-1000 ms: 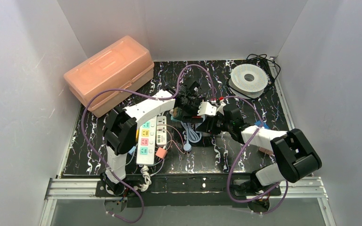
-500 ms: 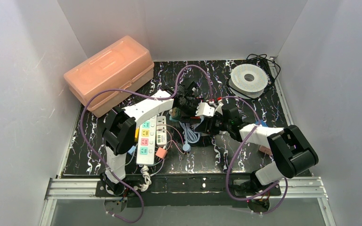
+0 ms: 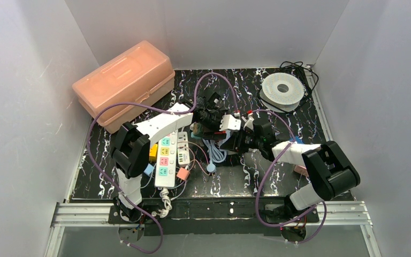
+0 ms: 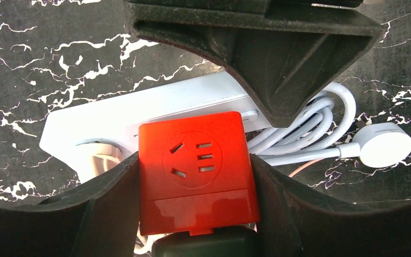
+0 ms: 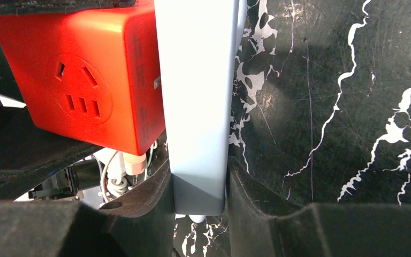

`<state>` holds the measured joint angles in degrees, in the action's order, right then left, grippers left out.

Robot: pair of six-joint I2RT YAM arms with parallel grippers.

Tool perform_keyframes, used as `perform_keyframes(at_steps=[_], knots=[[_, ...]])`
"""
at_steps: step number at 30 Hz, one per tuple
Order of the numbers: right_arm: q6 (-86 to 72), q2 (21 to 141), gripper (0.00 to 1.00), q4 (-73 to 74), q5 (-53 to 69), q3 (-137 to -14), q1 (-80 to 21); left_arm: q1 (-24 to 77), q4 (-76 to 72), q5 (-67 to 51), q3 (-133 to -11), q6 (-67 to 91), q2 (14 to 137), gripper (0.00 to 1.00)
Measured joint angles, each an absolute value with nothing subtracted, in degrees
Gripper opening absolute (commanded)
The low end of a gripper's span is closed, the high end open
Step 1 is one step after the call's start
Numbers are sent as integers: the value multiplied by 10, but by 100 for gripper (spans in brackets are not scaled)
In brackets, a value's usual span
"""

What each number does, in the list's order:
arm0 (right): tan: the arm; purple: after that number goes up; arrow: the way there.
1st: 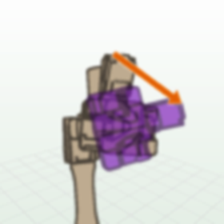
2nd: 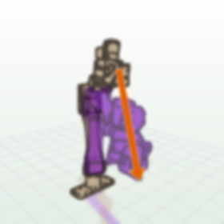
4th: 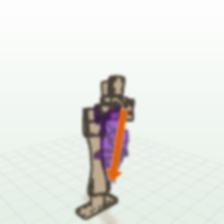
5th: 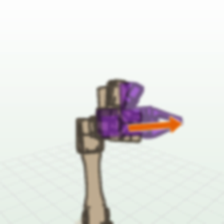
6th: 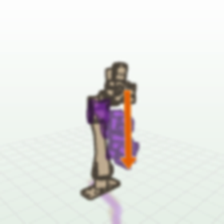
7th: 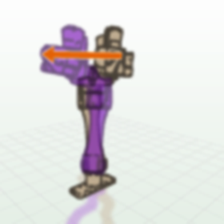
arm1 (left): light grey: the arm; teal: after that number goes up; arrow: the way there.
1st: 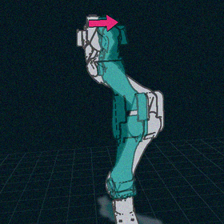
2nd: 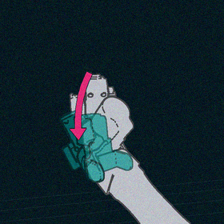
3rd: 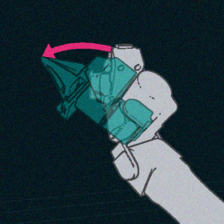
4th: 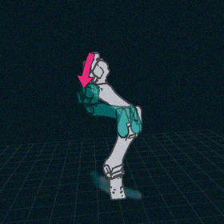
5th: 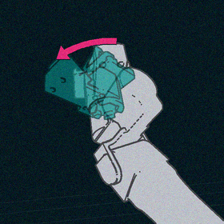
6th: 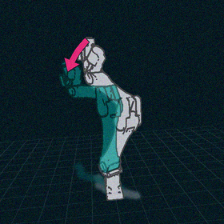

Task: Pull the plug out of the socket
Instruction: Remove the plug from the socket.

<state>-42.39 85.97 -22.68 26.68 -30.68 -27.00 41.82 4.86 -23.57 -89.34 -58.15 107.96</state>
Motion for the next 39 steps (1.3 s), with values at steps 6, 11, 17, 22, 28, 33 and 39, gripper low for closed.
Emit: perform_keyframes(at_steps=[6, 11, 17, 22, 28, 33, 39], knots=[[-415, 852, 53, -223, 271, -306, -270, 417, 52, -250, -893, -588, 1079, 0], [-402, 822, 66, -161, 214, -305, -232, 404, 127, -250, -896, -609, 1051, 0], [-397, 816, 80, -138, 148, -307, -202, 383, 192, -244, -901, -619, 1014, 0], [-395, 816, 83, -135, 131, -315, -218, 389, 206, -243, -903, -622, 1014, 0], [-388, 762, 84, -121, 114, -316, -222, 391, 214, -237, -908, -624, 1014, 0], [-359, 646, 83, -99, 106, -316, -222, 391, 212, -232, -932, -607, 1011, 0], [-305, 525, 82, -107, 120, -288, -222, 391, 196, -234, -942, -535, 949, 0]])
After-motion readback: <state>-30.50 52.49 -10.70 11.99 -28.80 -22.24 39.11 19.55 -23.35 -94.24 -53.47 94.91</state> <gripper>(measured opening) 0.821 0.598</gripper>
